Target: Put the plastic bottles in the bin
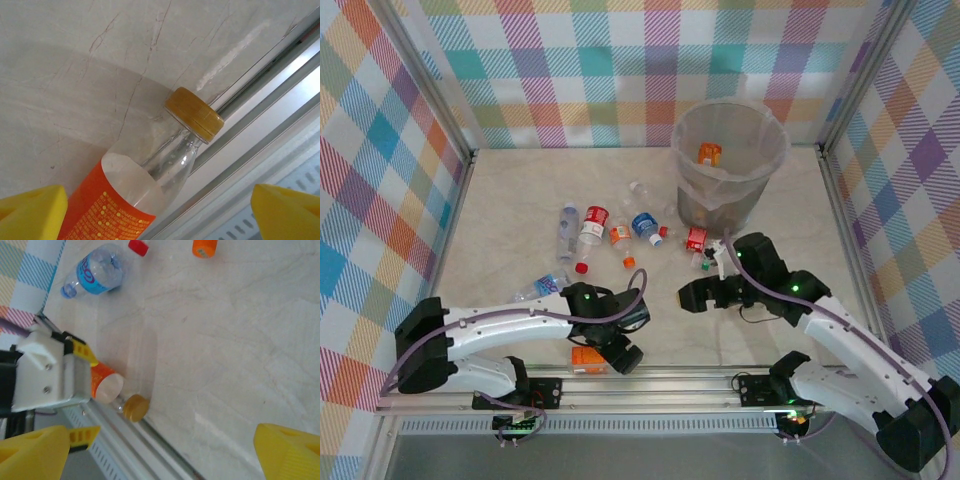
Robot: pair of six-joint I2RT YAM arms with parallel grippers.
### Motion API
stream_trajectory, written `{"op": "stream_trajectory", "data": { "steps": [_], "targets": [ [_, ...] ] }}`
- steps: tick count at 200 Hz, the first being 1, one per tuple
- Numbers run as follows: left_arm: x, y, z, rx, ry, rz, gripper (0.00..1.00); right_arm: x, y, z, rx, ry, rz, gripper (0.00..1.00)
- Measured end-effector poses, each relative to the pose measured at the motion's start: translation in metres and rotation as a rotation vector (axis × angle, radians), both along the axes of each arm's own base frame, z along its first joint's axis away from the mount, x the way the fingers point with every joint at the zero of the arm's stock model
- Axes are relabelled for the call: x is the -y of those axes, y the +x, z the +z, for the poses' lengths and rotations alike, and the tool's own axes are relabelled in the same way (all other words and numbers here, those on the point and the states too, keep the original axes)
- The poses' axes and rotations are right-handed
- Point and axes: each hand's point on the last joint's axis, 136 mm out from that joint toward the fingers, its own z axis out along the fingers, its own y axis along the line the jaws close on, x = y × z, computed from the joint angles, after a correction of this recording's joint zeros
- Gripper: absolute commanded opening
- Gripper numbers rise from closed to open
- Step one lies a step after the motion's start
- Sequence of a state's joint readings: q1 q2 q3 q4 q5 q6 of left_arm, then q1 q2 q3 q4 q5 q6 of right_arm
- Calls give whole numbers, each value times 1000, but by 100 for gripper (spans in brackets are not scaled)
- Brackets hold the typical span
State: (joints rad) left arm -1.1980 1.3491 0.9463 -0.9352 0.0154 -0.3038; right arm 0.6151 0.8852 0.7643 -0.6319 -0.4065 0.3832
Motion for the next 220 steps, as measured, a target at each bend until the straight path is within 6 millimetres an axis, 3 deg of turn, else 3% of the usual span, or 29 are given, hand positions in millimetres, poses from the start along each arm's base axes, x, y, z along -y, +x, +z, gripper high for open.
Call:
{"op": "stream_trajectory", "data": {
  "steps": [32,76,220],
  "targets": [
    [0,-3,-10,-11,42,-29,92,10,-22,-8,-92,-32,15,95],
    [-1,-6,-23,-28,93,-62,92,19,-34,-15,-159,-68,-1,95],
    [0,1,-40,5,201,-80,84,27,-36,-10,-136,-67,-39,95]
  ]
}}
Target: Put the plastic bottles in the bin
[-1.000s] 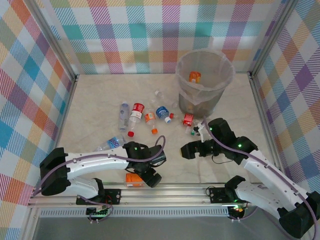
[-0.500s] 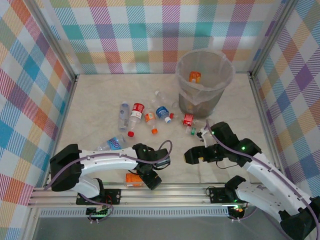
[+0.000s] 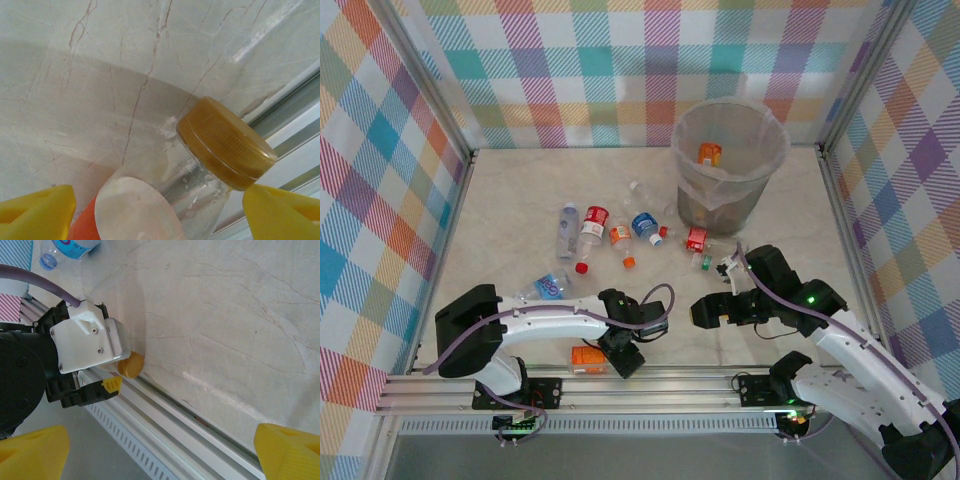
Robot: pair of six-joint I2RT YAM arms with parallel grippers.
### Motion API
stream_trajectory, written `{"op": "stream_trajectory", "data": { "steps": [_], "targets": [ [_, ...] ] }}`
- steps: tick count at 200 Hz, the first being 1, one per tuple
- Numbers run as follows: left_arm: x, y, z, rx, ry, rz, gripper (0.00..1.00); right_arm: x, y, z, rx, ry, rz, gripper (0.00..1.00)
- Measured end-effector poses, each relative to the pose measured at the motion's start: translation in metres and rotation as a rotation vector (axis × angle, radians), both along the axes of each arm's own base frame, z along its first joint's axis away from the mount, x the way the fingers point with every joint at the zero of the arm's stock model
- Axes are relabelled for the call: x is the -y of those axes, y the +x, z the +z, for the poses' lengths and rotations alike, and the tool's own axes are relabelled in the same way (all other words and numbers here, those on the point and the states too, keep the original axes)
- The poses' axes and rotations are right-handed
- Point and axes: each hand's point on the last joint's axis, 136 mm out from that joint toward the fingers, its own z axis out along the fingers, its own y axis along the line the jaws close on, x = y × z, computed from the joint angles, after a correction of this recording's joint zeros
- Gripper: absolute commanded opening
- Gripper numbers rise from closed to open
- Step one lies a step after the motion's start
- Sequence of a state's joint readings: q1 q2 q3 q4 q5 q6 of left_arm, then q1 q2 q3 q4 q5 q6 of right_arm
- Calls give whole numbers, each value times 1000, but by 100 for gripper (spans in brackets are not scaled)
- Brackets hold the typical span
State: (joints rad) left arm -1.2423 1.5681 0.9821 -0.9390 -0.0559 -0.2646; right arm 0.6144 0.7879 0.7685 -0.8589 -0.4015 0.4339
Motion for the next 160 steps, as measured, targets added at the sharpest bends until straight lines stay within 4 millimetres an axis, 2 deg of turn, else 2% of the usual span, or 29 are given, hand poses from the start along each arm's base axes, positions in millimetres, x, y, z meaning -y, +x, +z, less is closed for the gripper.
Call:
{"op": "stream_trajectory", "data": {
  "steps": [64,87,101,138,160],
  "targets": [
    [4,3,-8,7,7,-22,74,6,3,-2,17,-29,-32,94],
    [7,5,-13,8,12,-35,66,8,4,-3,19,-36,-41,93],
    [7,6,-16,9,19,-42,64,10,5,-3,20,-41,-50,93],
    [7,8,-20,7,26,-39,47,14,9,-4,24,-56,-84,92],
    [7,13,-20,4,20,-23,44,16,11,-5,26,-64,-97,91]
  ]
}}
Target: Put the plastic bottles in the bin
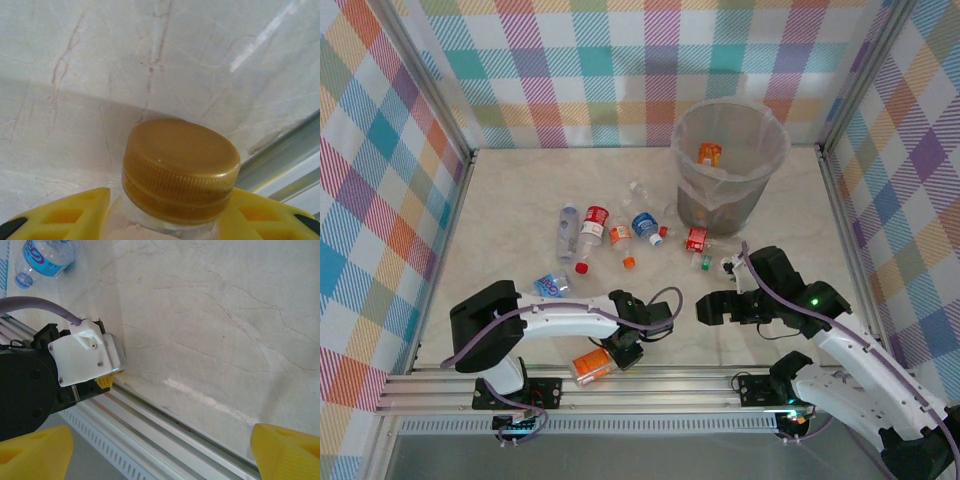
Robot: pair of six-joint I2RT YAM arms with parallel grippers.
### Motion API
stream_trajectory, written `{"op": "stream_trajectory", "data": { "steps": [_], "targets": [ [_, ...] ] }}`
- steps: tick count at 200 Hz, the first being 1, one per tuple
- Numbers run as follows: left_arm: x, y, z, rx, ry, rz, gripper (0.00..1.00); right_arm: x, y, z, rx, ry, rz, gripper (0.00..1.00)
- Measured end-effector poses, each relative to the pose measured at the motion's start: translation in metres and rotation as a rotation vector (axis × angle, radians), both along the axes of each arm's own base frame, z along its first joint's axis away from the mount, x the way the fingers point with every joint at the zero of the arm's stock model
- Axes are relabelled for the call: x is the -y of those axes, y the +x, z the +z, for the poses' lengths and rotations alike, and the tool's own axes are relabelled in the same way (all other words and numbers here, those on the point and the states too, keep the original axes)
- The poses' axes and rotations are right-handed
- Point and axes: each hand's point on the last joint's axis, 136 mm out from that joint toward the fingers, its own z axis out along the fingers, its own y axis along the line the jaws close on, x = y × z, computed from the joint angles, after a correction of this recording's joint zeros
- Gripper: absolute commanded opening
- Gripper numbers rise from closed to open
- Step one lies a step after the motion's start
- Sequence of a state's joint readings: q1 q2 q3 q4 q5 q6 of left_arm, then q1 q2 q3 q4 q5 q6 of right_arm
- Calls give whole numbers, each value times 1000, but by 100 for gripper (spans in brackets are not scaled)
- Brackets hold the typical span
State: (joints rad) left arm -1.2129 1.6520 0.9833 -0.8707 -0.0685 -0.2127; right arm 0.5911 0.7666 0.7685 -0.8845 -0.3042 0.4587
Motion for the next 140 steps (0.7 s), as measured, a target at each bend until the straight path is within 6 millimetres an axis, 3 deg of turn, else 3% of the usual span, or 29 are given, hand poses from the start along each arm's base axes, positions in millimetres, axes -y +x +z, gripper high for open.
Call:
{"op": "stream_trajectory", "data": {
  "steps": [82,140],
  "targets": [
    [-9,53,14,42,-99,197,39,10,14,0,49,-42,-77,91],
    [4,106,59,89,-268,348,39,10,21,28,174,11,-79,92]
  ]
}}
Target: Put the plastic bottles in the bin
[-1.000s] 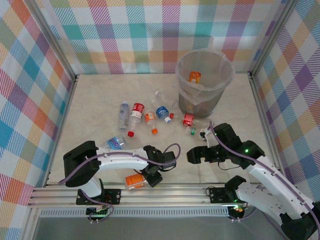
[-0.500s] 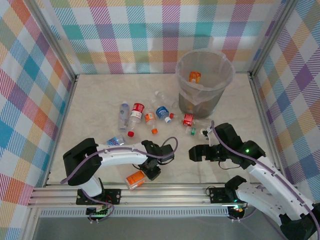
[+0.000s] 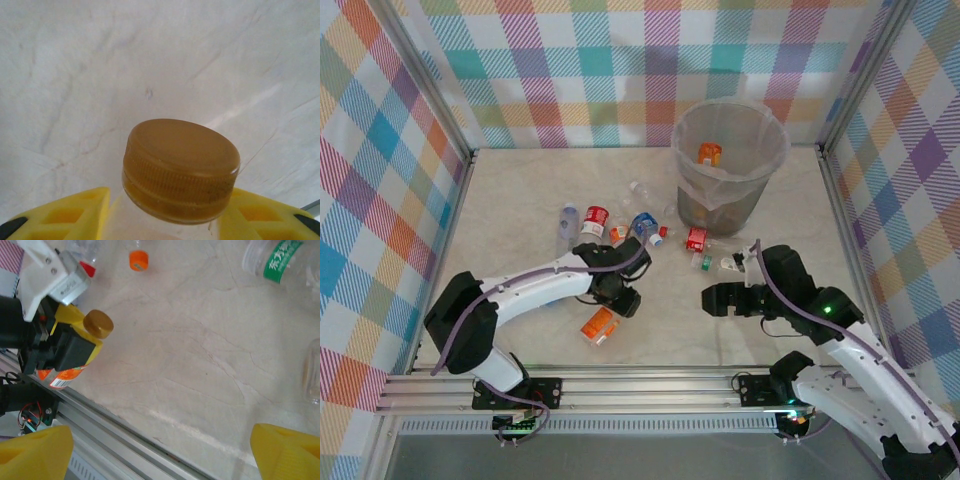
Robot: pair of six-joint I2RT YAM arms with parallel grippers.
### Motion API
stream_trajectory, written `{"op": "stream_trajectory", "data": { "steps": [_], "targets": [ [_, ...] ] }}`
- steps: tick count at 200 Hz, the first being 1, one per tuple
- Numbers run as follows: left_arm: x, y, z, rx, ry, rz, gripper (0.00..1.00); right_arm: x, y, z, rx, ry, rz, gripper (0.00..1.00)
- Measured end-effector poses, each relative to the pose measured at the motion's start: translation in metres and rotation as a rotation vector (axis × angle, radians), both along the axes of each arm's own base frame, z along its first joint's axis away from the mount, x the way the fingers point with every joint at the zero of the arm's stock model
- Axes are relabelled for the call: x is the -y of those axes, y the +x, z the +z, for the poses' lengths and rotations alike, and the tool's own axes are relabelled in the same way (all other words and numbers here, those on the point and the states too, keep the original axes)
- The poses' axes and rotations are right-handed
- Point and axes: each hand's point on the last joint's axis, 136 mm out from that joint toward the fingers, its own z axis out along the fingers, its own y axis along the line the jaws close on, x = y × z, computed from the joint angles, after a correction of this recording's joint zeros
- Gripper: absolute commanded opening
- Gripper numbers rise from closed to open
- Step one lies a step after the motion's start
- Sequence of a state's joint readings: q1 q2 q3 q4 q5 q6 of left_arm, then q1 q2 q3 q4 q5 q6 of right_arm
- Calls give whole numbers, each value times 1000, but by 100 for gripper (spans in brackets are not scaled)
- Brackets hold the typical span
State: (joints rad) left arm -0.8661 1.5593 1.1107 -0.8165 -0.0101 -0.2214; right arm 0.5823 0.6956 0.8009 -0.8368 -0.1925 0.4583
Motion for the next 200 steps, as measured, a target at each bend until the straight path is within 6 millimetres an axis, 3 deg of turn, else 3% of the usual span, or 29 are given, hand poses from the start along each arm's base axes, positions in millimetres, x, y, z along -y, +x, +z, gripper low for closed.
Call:
{"op": "stream_trajectory", "data": {
  "steps": [69,106,138,200],
  "targets": [
    [33,57,82,49,-302,172,40,6,14,47,187,20,-21,94],
    [63,85,155,115,-526,216,38,24,24,79,320,-17,-100,97],
    [88,109,214,152,-722,251,38,36,25,88,381,-49,-134,100],
    [134,176,264,134,-978,409,35,43,20,108,487,-56,-111,100]
  ]
}}
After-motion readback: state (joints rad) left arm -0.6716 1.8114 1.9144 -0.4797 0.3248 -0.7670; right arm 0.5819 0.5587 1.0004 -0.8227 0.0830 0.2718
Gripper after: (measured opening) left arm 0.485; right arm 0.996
